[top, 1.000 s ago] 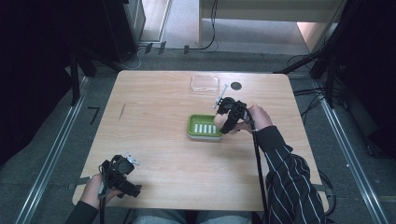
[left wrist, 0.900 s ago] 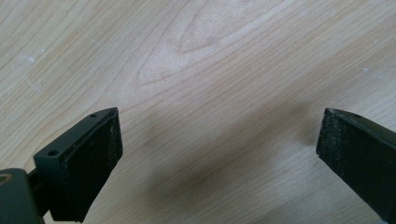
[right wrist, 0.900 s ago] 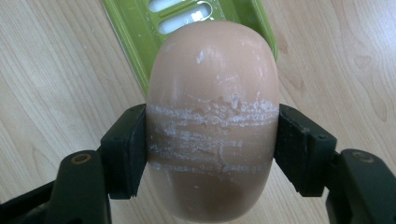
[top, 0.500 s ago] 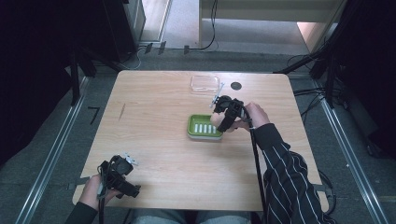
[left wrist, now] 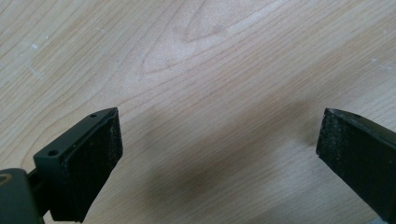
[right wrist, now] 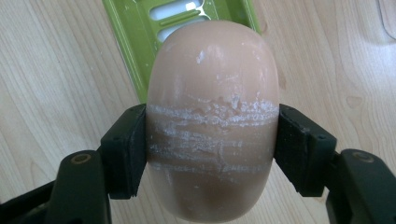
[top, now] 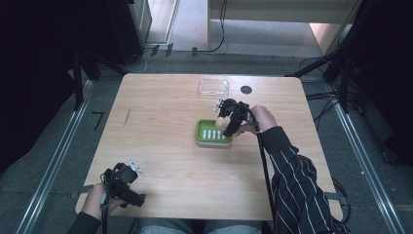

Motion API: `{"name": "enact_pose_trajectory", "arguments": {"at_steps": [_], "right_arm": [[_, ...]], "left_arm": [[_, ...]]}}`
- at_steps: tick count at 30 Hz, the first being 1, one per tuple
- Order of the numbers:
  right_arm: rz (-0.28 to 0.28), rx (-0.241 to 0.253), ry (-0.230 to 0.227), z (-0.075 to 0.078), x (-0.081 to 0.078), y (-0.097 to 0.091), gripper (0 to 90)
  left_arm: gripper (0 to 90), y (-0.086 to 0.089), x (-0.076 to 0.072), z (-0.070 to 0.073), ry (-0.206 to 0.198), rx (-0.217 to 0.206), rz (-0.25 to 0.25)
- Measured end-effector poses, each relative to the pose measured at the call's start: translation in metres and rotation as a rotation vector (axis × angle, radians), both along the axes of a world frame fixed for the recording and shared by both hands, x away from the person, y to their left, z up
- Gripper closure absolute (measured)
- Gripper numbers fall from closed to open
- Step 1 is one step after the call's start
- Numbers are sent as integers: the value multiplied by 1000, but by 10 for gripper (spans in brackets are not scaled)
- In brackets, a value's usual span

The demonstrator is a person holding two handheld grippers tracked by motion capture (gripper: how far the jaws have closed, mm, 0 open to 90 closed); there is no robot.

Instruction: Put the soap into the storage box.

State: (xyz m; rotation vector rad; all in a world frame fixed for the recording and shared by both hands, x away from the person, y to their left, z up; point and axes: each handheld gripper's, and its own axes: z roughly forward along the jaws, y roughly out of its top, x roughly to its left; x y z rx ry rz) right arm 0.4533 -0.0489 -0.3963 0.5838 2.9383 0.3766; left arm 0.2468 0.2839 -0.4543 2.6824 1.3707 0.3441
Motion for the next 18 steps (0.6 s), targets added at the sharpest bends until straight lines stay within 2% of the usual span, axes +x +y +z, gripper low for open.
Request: {"name": "enact_pose_trajectory", "arguments": {"at_steps": [18], "right_arm": [[59, -15, -7, -6, 4, 15, 336]], "left_arm": [[8, 2, -1, 0, -7, -3, 6]]}}
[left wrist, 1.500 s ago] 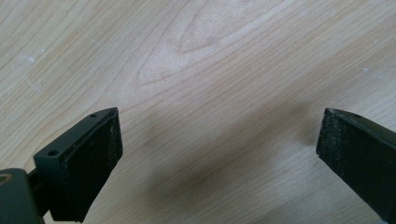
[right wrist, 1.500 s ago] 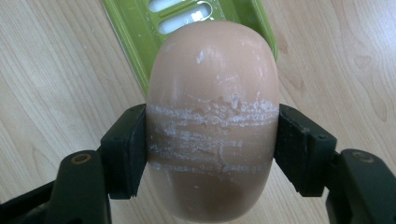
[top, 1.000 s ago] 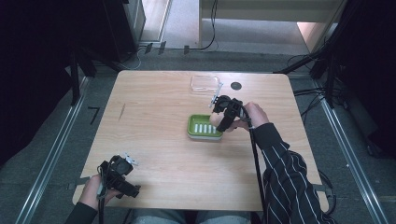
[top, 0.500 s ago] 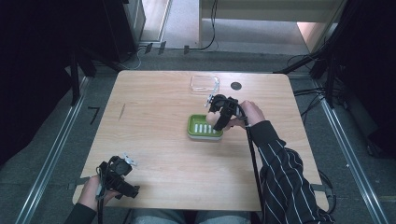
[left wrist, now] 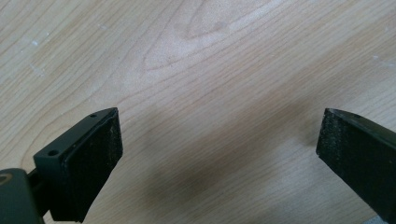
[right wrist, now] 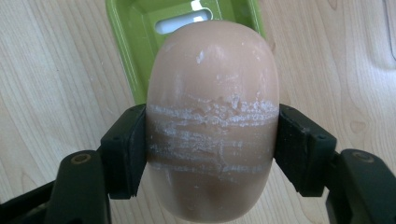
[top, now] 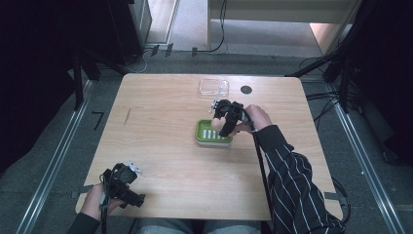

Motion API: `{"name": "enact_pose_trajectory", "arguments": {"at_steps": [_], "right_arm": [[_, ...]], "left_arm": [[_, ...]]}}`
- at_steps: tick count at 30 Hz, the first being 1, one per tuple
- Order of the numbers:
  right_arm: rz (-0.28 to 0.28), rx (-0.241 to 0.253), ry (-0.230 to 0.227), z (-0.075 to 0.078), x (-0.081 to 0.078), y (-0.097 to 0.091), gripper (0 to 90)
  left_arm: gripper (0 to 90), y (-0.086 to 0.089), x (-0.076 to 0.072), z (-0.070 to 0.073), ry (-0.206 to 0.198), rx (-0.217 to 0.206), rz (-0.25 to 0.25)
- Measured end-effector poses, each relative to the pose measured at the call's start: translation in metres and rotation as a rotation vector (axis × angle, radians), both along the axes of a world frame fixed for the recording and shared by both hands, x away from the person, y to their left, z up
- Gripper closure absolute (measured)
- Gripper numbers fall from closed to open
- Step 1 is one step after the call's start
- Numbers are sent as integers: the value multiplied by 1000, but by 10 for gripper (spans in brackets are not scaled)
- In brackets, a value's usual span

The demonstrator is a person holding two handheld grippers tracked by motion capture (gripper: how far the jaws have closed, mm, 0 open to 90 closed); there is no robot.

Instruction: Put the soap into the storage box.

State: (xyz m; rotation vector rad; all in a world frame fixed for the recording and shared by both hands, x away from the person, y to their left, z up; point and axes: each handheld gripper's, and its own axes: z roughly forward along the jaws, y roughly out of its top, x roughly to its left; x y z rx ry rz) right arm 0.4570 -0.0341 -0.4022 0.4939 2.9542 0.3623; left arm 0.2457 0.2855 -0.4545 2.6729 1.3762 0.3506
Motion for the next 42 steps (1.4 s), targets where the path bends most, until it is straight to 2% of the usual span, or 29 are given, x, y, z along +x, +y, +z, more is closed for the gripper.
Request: {"name": "enact_pose_trajectory", "arguments": {"at_steps": [19, 36, 37, 42], "right_arm": [[58, -11, 3, -9, 4, 17, 336], [64, -27, 13, -20, 9, 29, 337], [81, -26, 4, -23, 10, 30, 336], [83, -31, 6, -25, 10, 32, 336]], "left_arm": [[8, 4, -2, -1, 8, -2, 12], [8, 8, -5, 0, 8, -4, 22], [8, 8, -5, 0, 6, -3, 23], [8, 8, -6, -1, 5, -3, 27]]}}
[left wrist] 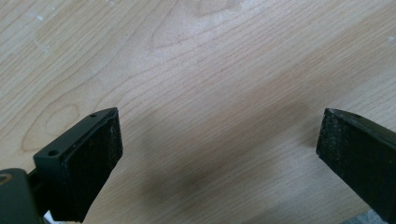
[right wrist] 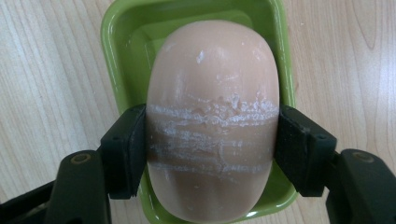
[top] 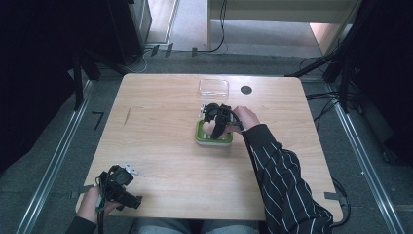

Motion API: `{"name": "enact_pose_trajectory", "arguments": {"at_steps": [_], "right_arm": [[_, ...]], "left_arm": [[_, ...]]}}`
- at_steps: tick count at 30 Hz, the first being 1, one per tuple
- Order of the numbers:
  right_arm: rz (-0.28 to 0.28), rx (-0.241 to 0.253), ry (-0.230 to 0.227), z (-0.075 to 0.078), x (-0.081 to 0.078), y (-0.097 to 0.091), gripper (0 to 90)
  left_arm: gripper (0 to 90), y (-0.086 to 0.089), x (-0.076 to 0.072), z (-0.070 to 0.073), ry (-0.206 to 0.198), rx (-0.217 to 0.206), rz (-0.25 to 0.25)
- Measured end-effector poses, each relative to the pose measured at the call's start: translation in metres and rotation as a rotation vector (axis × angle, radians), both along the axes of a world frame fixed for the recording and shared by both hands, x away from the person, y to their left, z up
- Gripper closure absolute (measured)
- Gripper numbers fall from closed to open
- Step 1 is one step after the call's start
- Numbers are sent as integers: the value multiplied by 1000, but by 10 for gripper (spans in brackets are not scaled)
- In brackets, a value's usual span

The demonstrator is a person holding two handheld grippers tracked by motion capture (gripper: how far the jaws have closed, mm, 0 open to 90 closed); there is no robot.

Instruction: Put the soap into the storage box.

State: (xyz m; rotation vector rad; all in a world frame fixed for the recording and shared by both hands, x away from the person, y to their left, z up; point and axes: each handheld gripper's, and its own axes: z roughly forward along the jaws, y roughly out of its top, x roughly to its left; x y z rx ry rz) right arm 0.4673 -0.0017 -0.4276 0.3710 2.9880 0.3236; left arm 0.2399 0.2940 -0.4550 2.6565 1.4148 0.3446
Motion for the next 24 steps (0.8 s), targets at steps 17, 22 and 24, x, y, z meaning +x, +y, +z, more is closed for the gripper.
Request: {"name": "enact_pose_trajectory", "arguments": {"at_steps": [17, 22, 24], "right_arm": [[19, -27, -12, -9, 1, 3, 336], [28, -44, -21, -11, 0, 3, 335], [30, -48, -20, -11, 0, 4, 335]], "left_arm": [[8, 1, -1, 0, -2, 3, -1], [8, 1, -1, 0, -3, 2, 0], [8, 1, -1, 0, -4, 2, 0]]}}
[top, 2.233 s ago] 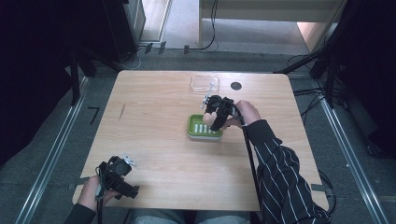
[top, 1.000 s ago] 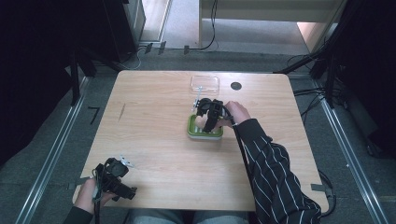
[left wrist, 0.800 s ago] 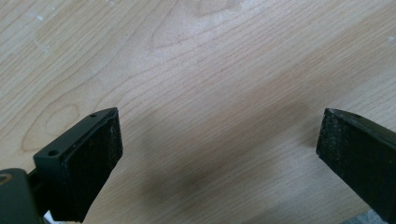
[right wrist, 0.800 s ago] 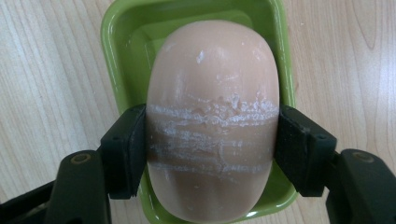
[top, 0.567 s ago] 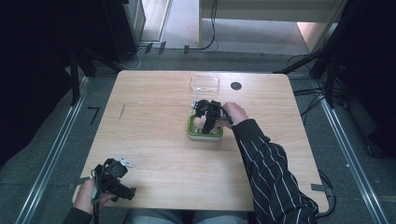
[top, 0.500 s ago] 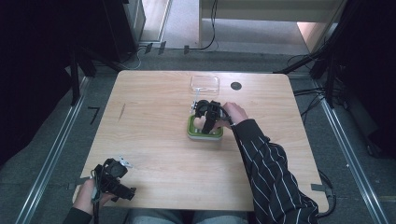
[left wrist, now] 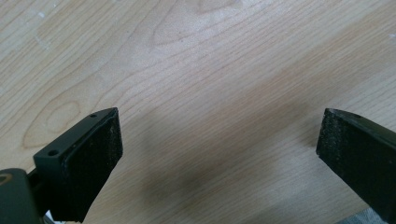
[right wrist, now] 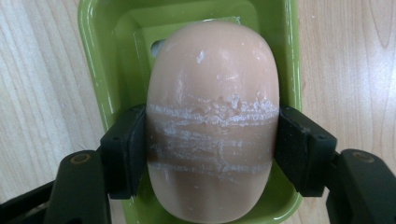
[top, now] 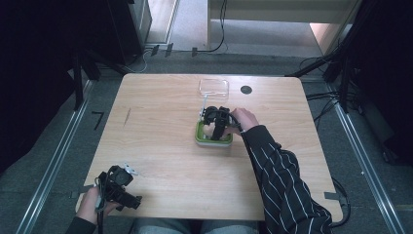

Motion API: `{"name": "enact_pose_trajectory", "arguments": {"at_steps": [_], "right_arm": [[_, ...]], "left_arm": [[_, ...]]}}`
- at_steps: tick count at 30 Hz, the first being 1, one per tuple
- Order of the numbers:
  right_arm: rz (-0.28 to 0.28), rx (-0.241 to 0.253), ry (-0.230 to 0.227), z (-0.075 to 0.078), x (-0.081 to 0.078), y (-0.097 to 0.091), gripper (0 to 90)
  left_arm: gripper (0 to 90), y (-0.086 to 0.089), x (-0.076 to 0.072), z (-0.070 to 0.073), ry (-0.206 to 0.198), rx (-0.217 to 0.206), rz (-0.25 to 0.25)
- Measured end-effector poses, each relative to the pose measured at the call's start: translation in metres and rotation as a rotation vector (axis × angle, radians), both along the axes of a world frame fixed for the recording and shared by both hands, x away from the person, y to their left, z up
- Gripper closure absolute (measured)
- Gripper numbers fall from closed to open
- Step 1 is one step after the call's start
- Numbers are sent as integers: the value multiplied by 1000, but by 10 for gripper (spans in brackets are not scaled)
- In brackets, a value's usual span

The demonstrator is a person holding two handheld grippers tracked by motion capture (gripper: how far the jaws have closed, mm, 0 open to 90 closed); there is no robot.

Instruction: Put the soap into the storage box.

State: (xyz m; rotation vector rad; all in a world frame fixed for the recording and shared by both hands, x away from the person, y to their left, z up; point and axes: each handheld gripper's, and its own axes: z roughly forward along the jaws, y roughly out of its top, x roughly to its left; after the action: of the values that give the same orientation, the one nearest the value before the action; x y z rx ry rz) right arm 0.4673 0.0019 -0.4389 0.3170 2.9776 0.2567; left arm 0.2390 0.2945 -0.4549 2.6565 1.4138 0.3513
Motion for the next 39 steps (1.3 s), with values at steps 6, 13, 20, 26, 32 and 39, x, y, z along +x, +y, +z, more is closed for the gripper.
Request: {"name": "enact_pose_trajectory", "arguments": {"at_steps": [6, 13, 20, 26, 32, 39], "right_arm": [[-5, -2, -2, 0, 0, 0, 333], [-10, -4, 1, -1, 0, -1, 333], [-25, 1, -12, 2, 0, -3, 318], [-68, 23, 1, 7, 0, -9, 264], [-120, 38, 4, 11, -1, -14, 202], [-165, 65, 15, 16, -5, -22, 136]], "left_arm": [[8, 0, 0, 0, 2, 1, -1], [8, -1, 0, 1, -1, -2, -2], [8, -1, 1, 1, -4, -4, -2], [8, -3, 2, 1, 0, -1, -10], [8, -6, 4, 1, -3, -5, -17], [8, -10, 7, 1, -6, -7, -33]]}}
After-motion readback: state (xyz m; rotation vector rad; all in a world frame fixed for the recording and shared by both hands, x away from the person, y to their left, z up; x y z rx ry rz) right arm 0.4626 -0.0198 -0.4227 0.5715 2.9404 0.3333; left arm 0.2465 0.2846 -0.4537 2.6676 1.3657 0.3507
